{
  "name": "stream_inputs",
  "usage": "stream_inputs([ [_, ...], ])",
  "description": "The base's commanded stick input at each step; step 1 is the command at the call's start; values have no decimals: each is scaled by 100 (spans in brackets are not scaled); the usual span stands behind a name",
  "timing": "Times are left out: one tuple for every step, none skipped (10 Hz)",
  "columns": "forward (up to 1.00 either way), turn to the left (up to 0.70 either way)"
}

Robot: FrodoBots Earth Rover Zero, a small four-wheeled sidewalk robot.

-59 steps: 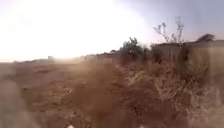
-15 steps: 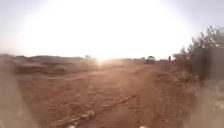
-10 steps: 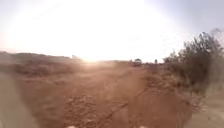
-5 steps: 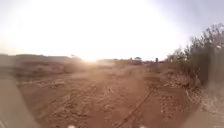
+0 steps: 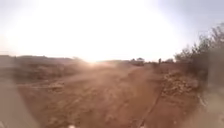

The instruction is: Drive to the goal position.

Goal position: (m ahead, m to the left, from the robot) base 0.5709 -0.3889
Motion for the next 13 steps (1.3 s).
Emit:
stream_inputs([
  [70,0],
  [70,0],
  [70,0],
  [70,0],
  [70,0],
  [70,0],
  [70,0],
  [70,0],
  [70,0],
  [70,-7],
  [70,-29],
  [70,-32],
  [70,-35],
])
